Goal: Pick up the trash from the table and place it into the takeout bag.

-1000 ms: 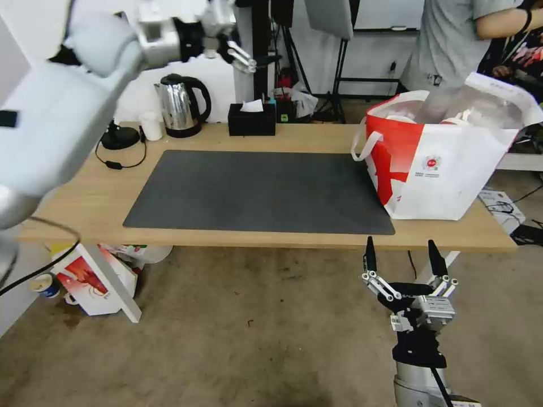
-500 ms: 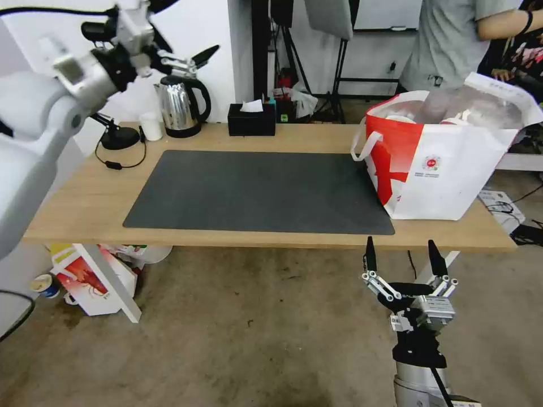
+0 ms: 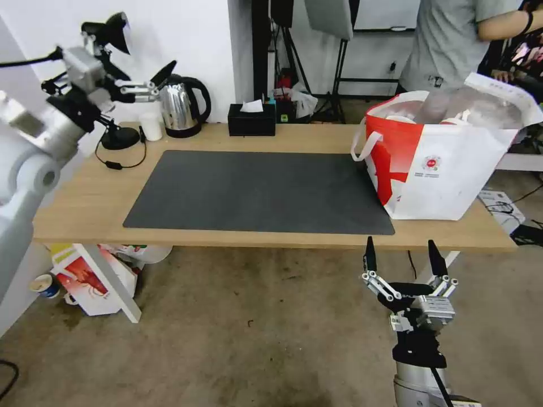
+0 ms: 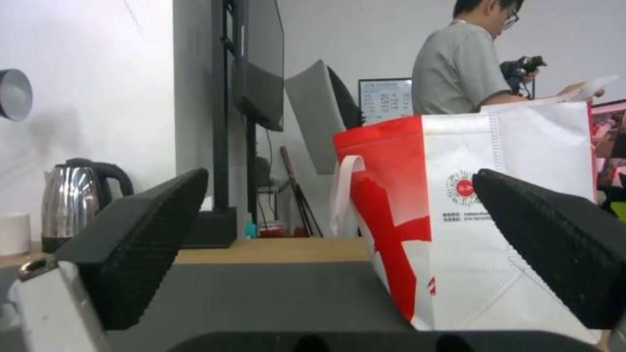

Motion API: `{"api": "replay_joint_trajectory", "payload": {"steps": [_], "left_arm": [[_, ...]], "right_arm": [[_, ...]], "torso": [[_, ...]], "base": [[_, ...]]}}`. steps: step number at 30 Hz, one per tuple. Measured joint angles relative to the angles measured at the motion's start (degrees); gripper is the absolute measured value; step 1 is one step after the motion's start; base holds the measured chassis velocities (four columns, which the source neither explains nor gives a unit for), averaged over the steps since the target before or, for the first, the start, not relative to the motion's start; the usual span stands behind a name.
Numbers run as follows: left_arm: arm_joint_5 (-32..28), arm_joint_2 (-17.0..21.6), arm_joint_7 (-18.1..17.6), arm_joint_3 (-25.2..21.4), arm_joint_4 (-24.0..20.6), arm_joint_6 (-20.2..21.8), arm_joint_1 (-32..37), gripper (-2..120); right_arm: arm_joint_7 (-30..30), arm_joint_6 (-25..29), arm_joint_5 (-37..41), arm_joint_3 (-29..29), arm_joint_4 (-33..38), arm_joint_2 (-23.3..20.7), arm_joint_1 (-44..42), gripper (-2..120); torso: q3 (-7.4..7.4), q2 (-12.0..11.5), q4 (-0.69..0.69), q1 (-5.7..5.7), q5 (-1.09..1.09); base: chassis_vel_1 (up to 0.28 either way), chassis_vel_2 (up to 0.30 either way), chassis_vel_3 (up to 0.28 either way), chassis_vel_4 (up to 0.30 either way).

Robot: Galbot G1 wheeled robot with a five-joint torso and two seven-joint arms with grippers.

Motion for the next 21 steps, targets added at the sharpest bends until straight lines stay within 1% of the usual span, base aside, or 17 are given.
{"api": "replay_joint_trajectory", "payload": {"steps": [3, 4, 6, 8, 9, 11, 12, 13, 14, 16, 17, 18, 20, 21], "left_arm": [[0.7, -1.8, -0.6, -3.6, -1.3, -0.8, 4.4, 100], [0.7, -1.8, -0.6, -3.6, -1.3, -0.8, 4.4, 100], [1.1, -3.5, -1.8, -6.2, -2.7, -1.0, 7.8, 100], [2.2, -6.1, -3.7, -9.3, -4.7, -1.1, 11.9, 100], [2.2, -6.1, -3.7, -9.3, -4.7, -1.1, 11.9, 100], [3.9, -9.1, -5.0, -12.7, -6.5, -1.4, 16.1, 100], [4.7, -11.4, -5.4, -15.1, -7.8, -1.9, 19.1, 100], [4.7, -11.4, -5.4, -15.1, -7.8, -1.9, 19.1, 100], [5.4, -14.3, -5.9, -17.4, -9.4, -2.3, 22.5, 100], [5.7, -16.5, -6.2, -18.9, -10.6, -2.6, 24.8, 100], [6.6, -20.0, -6.3, -20.8, -11.9, -3.7, 28.4, 100], [6.6, -20.0, -6.3, -20.8, -11.9, -3.7, 28.4, 100], [7.0, -22.5, -6.8, -22.3, -13.6, -4.5, 31.3, 100], [7.0, -23.0, -7.1, -22.6, -14.0, -4.6, 32.0, 100]], "right_arm": [[0.0, 0.0, 0.0, 0.0, 0.0, 0.0, 0.0, 100], [0.0, 0.0, 0.0, 0.0, 0.0, 0.0, 0.0, 100], [0.0, 0.0, 0.0, 0.0, 0.0, 0.0, 0.0, 100], [0.0, 0.0, 0.0, 0.0, 0.0, 0.0, 0.0, 100], [0.0, 0.0, 0.0, 0.0, 0.0, 0.0, 0.0, 100], [0.0, 0.0, 0.0, 0.0, 0.0, 0.0, 0.0, 100], [0.0, 0.0, 0.0, 0.0, 0.0, 0.0, 0.0, 100], [0.0, 0.0, 0.0, 0.0, 0.0, 0.0, 0.0, 100], [0.0, 0.0, 0.0, 0.0, 0.0, 0.0, 0.0, 100], [0.0, 0.0, 0.0, 0.0, 0.0, 0.0, 0.0, 100], [0.0, 0.0, 0.0, 0.0, 0.0, 0.0, 0.0, 100], [0.0, 0.0, 0.0, 0.0, 0.0, 0.0, 0.0, 100], [0.0, 0.0, 0.0, 0.0, 0.0, 0.0, 0.0, 100], [0.0, 0.0, 0.0, 0.0, 0.0, 0.0, 0.0, 100]], "torso": [[0.0, 0.0, 0.01, 0.0, 0.0], [0.0, 0.0, 0.01, 0.0, 0.0], [0.0, 0.0, 0.01, 0.0, 0.01], [0.0, 0.0, 0.0, 0.0, 0.01], [0.0, 0.0, 0.0, 0.0, 0.01], [0.0, 0.0, 0.0, 0.0, 0.01], [0.0, 0.0, 0.02, 0.0, 0.01], [0.0, 0.0, 0.02, 0.0, 0.01], [0.0, 0.0, 0.02, -0.01, 0.01], [0.0, 0.0, 0.02, 0.0, 0.02], [0.0, 0.0, 0.01, -0.01, 0.0], [0.0, 0.0, 0.01, -0.01, 0.0], [0.0, 0.0, 0.01, -0.01, 0.01], [0.0, 0.0, 0.01, -0.01, 0.01]], "base": [[0.0, 0.0, 0.0, 0.0], [0.0, 0.0, 0.0, 0.0], [0.0, 0.0, 0.0, 0.0], [0.0, 0.0, 0.0, 0.0], [0.0, 0.0, 0.0, 0.0], [0.0, 0.0, 0.0, 0.0], [0.0, 0.0, 0.0, 0.0], [0.0, 0.0, 0.0, 0.0], [0.0, 0.0, 0.0, 0.0], [0.0, 0.0, 0.0, 0.0], [0.0, 0.0, 0.0, 0.0], [0.0, 0.0, 0.0, 0.0], [0.0, 0.0, 0.0, 0.0], [0.0, 0.0, 0.0, 0.0]]}}
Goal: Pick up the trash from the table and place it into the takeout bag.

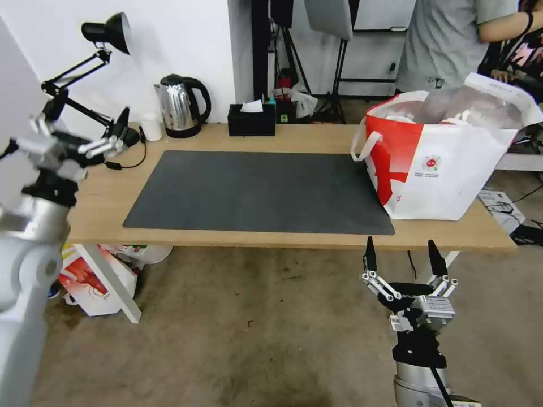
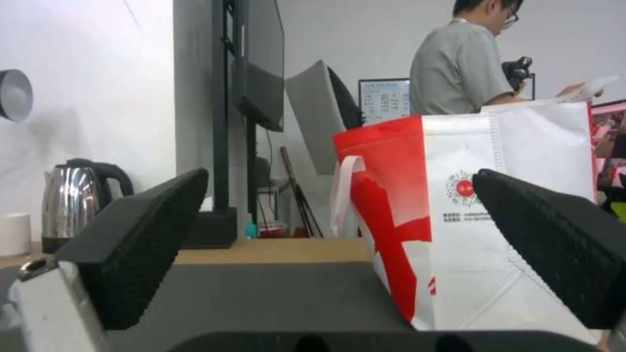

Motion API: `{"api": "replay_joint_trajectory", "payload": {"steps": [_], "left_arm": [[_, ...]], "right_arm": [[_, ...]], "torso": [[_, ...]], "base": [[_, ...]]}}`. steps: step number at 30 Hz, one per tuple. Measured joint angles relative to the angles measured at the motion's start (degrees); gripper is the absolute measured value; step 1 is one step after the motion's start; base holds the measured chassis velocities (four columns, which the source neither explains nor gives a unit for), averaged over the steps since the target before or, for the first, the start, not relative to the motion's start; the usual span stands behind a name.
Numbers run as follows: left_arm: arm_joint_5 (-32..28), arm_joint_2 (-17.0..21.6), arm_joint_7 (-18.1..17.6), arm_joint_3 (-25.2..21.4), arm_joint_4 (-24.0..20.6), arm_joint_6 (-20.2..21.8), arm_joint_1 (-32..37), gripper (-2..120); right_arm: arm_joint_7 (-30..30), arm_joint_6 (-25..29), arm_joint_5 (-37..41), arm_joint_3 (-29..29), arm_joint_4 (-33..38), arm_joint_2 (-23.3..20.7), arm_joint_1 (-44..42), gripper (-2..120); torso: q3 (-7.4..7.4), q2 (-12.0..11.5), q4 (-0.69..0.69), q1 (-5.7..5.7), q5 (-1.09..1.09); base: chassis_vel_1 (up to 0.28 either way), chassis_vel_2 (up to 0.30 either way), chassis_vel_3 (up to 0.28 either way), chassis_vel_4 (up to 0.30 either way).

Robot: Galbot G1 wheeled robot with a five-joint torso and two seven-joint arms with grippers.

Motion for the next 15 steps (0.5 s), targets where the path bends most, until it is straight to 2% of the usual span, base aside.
{"api": "replay_joint_trajectory", "payload": {"steps": [4, 5, 11, 15], "left_arm": [[0.3, -3.4, -2.4, -1.3, -3.1, -0.8, 4.2, 100], [0.9, -5.7, -2.8, -2.1, -4.5, -1.6, 6.7, 100], [1.4, -9.9, -2.4, -3.0, -7.3, -3.4, 11.5, 100], [2.1, -12.2, -0.5, -3.2, -8.2, -4.9, 14.9, 100]], "right_arm": [[0.0, 0.0, 0.0, 0.0, 0.0, 0.0, 0.0, 100], [0.0, 0.0, 0.0, 0.0, 0.0, 0.0, 0.0, 100], [0.0, 0.0, 0.0, 0.0, 0.0, 0.0, 0.0, 100], [0.0, 0.0, 0.0, 0.0, 0.0, 0.0, 0.0, 100]], "torso": [[0.0, 0.0, 0.0, 0.0, 0.0], [0.0, 0.0, 0.01, 0.0, 0.01], [0.0, 0.0, 0.0, 0.0, 0.0], [0.0, 0.0, 0.0, 0.0, 0.01]], "base": [[0.0, 0.0, 0.0, 0.0], [0.0, 0.0, 0.0, 0.0], [0.0, 0.0, 0.0, 0.0], [0.0, 0.0, 0.0, 0.0]]}}
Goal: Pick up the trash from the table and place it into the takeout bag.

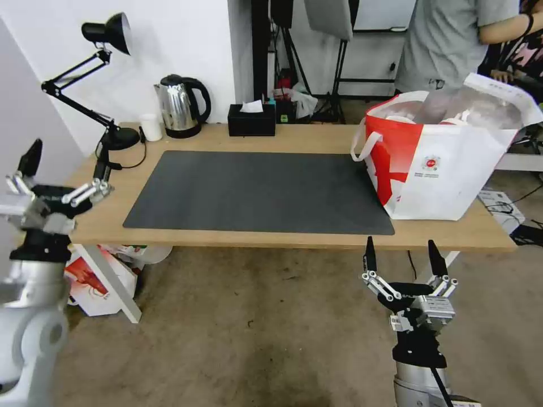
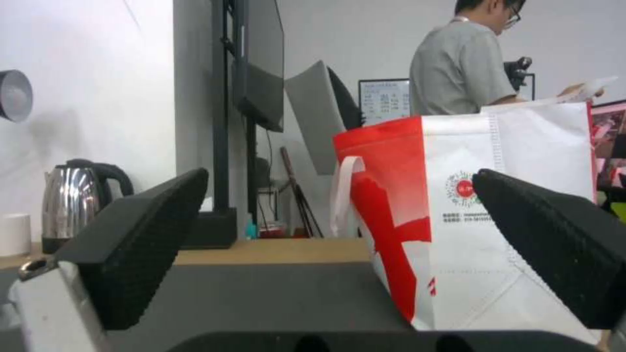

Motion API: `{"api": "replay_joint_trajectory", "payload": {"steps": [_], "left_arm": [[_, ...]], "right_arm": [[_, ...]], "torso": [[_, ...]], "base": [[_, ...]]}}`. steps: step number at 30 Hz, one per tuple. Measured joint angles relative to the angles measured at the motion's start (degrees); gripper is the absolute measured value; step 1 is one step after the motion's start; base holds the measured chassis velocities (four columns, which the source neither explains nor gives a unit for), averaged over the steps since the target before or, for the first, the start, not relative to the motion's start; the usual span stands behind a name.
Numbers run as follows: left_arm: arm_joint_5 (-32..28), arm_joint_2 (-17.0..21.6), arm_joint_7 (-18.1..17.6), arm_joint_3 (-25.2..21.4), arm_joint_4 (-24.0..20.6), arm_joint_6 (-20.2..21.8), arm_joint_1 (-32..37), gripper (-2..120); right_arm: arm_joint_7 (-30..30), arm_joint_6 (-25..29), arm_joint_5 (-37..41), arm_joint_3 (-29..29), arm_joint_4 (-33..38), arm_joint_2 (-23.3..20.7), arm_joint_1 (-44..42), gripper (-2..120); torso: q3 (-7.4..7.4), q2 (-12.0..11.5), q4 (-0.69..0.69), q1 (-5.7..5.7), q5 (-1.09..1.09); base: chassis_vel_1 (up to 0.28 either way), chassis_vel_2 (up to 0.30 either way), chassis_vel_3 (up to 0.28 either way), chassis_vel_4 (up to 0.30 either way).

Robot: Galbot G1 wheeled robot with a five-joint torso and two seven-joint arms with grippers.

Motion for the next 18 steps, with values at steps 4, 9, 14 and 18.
{"api": "replay_joint_trajectory", "payload": {"steps": [4, 9, 14, 18], "left_arm": [[1.3, -2.9, 3.2, -0.4, 0.0, -2.3, 3.0, 100], [2.1, -6.2, 5.9, -0.4, 1.4, -6.0, 5.9, 100], [2.6, -8.9, 8.2, -0.3, 2.8, -9.3, 8.4, 100], [2.9, -9.9, 10.1, -0.1, 4.5, -12.4, 10.4, 100]], "right_arm": [[0.0, 0.0, 0.0, 0.0, 0.0, 0.0, 0.0, 100], [0.0, 0.0, 0.0, 0.0, 0.0, 0.0, 0.0, 100], [0.0, 0.0, 0.0, 0.0, 0.0, 0.0, 0.0, 100], [0.0, 0.0, 0.0, 0.0, 0.0, 0.0, 0.0, 100]], "torso": [[0.0, 0.0, -0.01, 0.0, 0.0], [0.0, 0.0, -0.01, 0.0, -0.01], [0.0, 0.0, 0.0, 0.0, -0.01], [0.0, 0.0, -0.01, 0.0, -0.01]], "base": [[0.0, 0.0, 0.0, 0.0], [0.0, 0.0, 0.0, 0.0], [0.0, 0.0, 0.0, 0.0], [0.0, 0.0, 0.0, 0.0]]}}
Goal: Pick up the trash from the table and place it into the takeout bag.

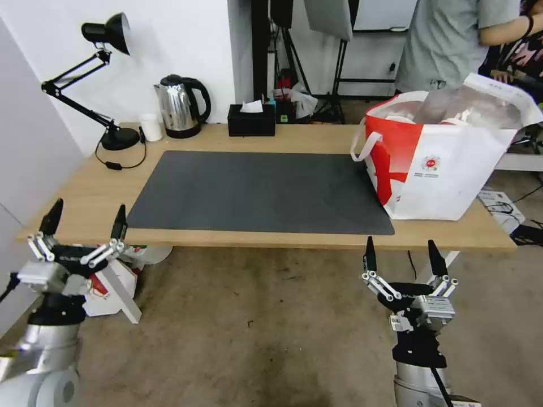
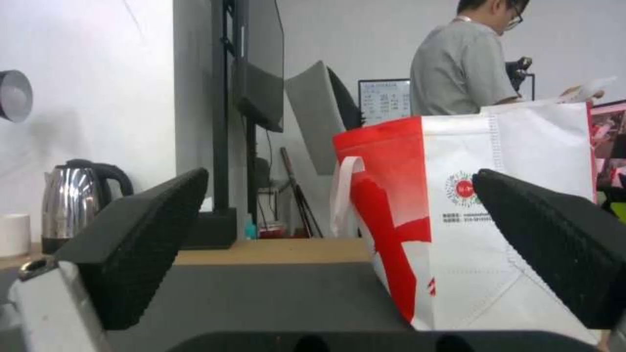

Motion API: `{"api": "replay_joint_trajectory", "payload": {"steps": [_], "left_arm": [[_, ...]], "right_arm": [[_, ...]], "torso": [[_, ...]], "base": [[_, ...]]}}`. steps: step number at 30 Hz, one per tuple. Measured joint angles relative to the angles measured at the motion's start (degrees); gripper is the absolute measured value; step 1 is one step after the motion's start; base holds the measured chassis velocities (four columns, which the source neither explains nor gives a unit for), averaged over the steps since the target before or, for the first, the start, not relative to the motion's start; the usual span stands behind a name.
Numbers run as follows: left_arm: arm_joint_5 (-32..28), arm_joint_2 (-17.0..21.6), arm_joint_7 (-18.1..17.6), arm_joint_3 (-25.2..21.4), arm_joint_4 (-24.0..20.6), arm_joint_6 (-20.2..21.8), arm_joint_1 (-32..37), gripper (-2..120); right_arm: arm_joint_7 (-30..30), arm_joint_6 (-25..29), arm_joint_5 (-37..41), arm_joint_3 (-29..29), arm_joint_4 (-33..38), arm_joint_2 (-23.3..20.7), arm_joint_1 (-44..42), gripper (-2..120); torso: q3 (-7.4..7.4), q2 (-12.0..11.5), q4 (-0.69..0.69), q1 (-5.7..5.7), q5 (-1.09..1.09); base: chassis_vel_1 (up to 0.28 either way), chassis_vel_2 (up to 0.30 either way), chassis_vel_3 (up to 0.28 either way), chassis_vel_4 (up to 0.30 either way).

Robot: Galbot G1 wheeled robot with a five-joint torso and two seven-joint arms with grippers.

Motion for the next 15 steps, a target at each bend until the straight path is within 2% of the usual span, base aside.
{"api": "replay_joint_trajectory", "payload": {"steps": [3, 6, 15], "left_arm": [[0.0, -0.4, 0.9, 0.1, 1.1, -1.3, 1.0, 100], [0.0, -2.1, 3.0, 1.8, 3.9, -5.1, 2.9, 100], [0.0, -3.3, 4.6, 2.7, 5.4, -8.1, 4.2, 100]], "right_arm": [[0.0, 0.0, 0.0, 0.0, 0.0, 0.0, 0.0, 100], [0.0, 0.0, 0.0, 0.0, 0.0, 0.0, 0.0, 100], [0.0, 0.0, 0.0, 0.0, 0.0, 0.0, 0.0, 100]], "torso": [[0.0, 0.0, 0.0, 0.0, 0.01], [0.0, 0.0, 0.0, 0.0, 0.0], [0.0, 0.0, 0.01, 0.01, 0.0]], "base": [[0.0, 0.0, 0.0, 0.0], [0.0, 0.0, 0.0, 0.0], [0.0, 0.0, 0.0, 0.0]]}}
